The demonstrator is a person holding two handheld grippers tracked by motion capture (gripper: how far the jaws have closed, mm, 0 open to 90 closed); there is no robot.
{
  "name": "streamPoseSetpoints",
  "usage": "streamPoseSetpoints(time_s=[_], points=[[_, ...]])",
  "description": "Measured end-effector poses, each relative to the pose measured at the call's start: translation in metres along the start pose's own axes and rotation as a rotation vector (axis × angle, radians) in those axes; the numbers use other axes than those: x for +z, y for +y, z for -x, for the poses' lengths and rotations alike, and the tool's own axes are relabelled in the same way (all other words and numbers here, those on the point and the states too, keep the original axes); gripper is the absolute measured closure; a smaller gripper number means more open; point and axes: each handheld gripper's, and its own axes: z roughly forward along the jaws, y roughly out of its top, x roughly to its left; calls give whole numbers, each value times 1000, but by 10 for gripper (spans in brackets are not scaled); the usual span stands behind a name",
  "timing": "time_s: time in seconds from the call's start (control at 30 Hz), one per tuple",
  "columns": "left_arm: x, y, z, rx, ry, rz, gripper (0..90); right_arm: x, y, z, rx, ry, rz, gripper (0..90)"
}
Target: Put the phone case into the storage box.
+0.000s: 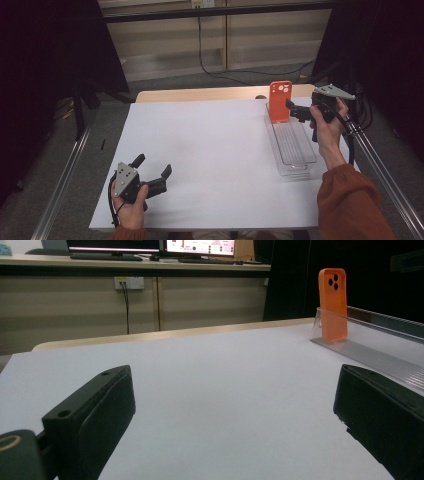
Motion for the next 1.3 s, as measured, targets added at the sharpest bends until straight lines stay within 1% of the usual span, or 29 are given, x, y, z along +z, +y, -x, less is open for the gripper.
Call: streamPoseSetpoints(time_s=[0.07,0.17,0.3,0.4,0.43,0.5,0.57,0.77,0.83,0.9,1.1,1.3], points=[[0,0,0,0,3,0,31,-3,0,-2,-1,-4,12,18],[-1,0,0,0,6,3,30,-8,-2,-4,1,9,24,12],[-2,1,-1,1,25,13,28,-15,-4,-6,-1,8,38,11],[-2,1,-1,-2,26,14,23,-20,-6,-7,-3,9,49,9],[-2,1,-1,-4,25,13,21,-22,-8,-7,-5,1,55,9],[-2,1,-1,-3,24,13,21,-25,-10,-6,-1,13,60,8],[-2,1,0,-3,26,13,21,-29,-13,-6,4,8,72,9],[-3,0,0,0,18,8,21,-41,-20,-5,3,19,76,1],[-3,0,0,3,18,6,22,-45,-22,-6,-5,19,80,4],[-4,1,0,1,22,9,21,-49,-25,-6,-16,9,85,2],[-4,0,1,-4,27,13,24,-61,-31,-5,-10,4,85,3],[-5,0,2,4,29,7,25,-72,-39,-6,-7,-1,79,3]])
